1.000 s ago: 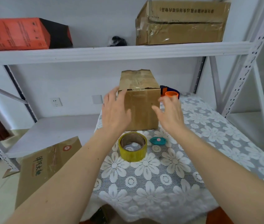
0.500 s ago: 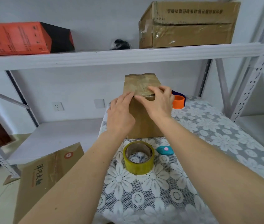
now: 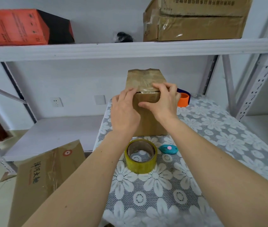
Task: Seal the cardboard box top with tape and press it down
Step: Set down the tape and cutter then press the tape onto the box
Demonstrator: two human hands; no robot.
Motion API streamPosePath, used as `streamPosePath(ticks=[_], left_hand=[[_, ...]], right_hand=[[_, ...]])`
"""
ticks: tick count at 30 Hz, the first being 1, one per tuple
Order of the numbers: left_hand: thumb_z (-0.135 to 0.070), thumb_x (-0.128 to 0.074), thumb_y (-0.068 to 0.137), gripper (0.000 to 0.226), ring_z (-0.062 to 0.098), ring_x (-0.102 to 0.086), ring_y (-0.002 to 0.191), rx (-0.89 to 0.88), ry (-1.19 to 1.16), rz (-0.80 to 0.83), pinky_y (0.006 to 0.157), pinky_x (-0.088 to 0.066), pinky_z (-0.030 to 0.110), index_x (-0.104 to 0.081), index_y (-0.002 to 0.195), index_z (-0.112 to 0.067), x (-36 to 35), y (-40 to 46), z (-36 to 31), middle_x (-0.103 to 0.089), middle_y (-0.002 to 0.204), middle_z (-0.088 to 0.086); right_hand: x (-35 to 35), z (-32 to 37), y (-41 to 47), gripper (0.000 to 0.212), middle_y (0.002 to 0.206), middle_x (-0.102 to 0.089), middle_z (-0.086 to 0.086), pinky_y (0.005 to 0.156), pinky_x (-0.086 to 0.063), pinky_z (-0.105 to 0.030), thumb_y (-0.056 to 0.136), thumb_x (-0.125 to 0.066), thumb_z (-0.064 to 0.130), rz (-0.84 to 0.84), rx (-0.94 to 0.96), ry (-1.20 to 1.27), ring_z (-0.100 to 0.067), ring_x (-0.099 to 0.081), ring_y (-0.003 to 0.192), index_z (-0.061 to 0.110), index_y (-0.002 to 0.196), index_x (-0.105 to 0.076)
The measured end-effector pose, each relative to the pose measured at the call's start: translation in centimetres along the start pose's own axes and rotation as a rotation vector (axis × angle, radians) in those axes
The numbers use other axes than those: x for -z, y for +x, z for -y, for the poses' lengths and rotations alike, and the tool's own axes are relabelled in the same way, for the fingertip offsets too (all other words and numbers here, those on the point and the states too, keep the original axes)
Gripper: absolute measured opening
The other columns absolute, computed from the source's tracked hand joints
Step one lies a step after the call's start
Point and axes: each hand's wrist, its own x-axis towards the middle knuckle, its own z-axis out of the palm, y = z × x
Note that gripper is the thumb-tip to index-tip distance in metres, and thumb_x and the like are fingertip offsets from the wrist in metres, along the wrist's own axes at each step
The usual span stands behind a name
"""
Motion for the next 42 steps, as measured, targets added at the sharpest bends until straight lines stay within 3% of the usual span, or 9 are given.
streamPosePath(ticks=[6, 9, 13, 25, 32, 42], left_hand=[[0.011, -0.044, 0.07, 0.066, 0.032, -0.046, 0.111, 0.024, 0.021, -0.007, 0.092, -0.043, 0.038, -0.053, 0.129, -0.017, -0.1, -0.1, -0.3, -0.052, 0.135, 0.0], [0.012, -0.044, 0.071, 0.065, 0.032, -0.046, 0.109, 0.033, 0.019, -0.014, 0.086, -0.044, 0.036, -0.052, 0.129, -0.017, -0.2, 0.1, -0.2, -0.052, 0.134, 0.0], [0.012, -0.043, 0.072, 0.066, 0.031, -0.044, 0.108, 0.057, 0.016, -0.031, 0.077, -0.04, 0.031, -0.052, 0.129, -0.02, -0.5, 0.0, -0.4, -0.052, 0.132, -0.001], [0.01, -0.045, 0.073, 0.062, 0.03, -0.043, 0.105, 0.08, 0.04, 0.0, 0.073, -0.047, 0.04, -0.052, 0.126, -0.021, -0.1, 0.1, -0.8, -0.052, 0.127, 0.0], [0.009, -0.046, 0.074, 0.058, 0.029, -0.042, 0.108, 0.078, 0.092, 0.015, 0.066, -0.041, 0.035, -0.051, 0.124, -0.02, 0.0, 0.2, -0.9, -0.05, 0.126, 0.001], [0.011, -0.046, 0.072, 0.061, 0.029, -0.043, 0.103, 0.073, 0.062, -0.046, 0.068, -0.046, 0.037, -0.053, 0.123, -0.021, -0.8, 0.2, -0.5, -0.053, 0.124, 0.0]], right_hand=[[0.5, 0.4, 0.8, 0.044, 0.114, -0.039, 0.007, 0.091, -0.032, -0.026, 0.075, -0.07, 0.053, -0.023, -0.107, 0.179, -0.023, -0.035, 0.116, 0.029, 0.111, -0.068], [0.4, 0.0, 0.8, 0.045, 0.12, -0.044, 0.003, 0.096, -0.037, -0.03, 0.073, -0.072, 0.054, -0.027, -0.075, 0.176, -0.023, -0.036, 0.115, 0.029, 0.111, -0.069], [0.4, -0.8, 0.7, 0.045, 0.117, -0.043, 0.006, 0.092, -0.032, -0.025, 0.073, -0.074, 0.05, -0.039, -0.01, 0.165, -0.023, -0.036, 0.115, 0.03, 0.113, -0.068], [1.2, -1.2, 0.5, 0.06, 0.115, -0.037, 0.009, 0.094, -0.032, -0.025, 0.065, -0.084, 0.038, 0.047, 0.043, 0.075, -0.021, -0.034, 0.115, 0.031, 0.12, -0.062], [2.1, -1.4, 2.2, 0.043, 0.107, -0.045, 0.007, 0.103, -0.042, -0.039, 0.062, -0.082, 0.05, 0.097, -0.016, 0.237, -0.023, -0.045, 0.116, 0.036, 0.101, -0.072], [2.2, -2.5, 1.9, 0.043, 0.108, -0.043, 0.007, 0.106, -0.038, -0.036, 0.066, -0.083, 0.037, 0.106, 0.064, 0.243, -0.022, -0.041, 0.116, 0.035, 0.107, -0.07]])
